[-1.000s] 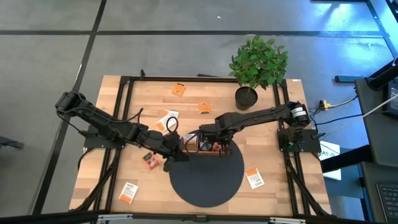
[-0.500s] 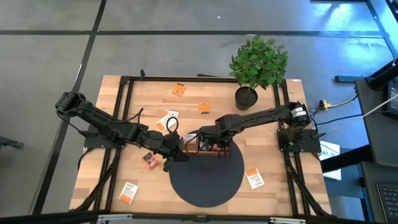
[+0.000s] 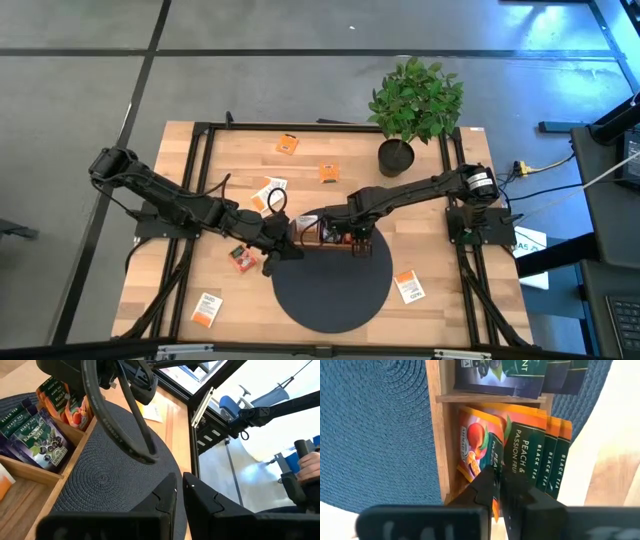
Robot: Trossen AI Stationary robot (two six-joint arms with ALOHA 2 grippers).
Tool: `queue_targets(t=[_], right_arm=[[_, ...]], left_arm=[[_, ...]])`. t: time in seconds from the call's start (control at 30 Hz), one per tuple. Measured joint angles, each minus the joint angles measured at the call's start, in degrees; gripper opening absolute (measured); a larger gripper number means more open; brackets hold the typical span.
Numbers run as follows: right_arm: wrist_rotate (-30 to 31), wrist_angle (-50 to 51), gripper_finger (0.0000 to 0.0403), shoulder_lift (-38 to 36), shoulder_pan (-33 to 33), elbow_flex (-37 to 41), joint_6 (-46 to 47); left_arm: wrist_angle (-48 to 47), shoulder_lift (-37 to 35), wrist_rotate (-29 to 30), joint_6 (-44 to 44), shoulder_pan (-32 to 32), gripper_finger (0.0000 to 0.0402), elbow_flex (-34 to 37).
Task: Pick & Place Tea
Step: Put the orange tea bag into the right section of the wooden organizer
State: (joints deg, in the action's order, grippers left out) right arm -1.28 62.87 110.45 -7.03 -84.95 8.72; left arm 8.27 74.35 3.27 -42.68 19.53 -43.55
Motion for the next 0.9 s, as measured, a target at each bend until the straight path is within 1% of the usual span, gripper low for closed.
queue_targets(t=[0.37, 0.53, 0.7, 0.9], right_arm=[[0.0, 0.0, 0.0052, 0.0, 0.0, 0.0, -0.2], [0.3, 0.0, 0.0092, 0.0, 0.0, 0.0, 0.1], [4.4, 0.4, 0.0138, 0.0, 0.0, -0.2, 0.1], [4.7, 5.4, 0.0169, -0.2, 0.0, -4.8, 1.5]], left_arm=[[0.0, 0.0, 0.1, 0.0, 0.0, 0.0029, 0.0], [0.0, 0.0, 0.2, 0.0, 0.0, 0.0029, 0.0], [0.0, 0.0, 0.2, 0.0, 0.0, 0.0029, 0.0], [0.0, 0.0, 0.2, 0.0, 0.0, 0.0029, 0.0]])
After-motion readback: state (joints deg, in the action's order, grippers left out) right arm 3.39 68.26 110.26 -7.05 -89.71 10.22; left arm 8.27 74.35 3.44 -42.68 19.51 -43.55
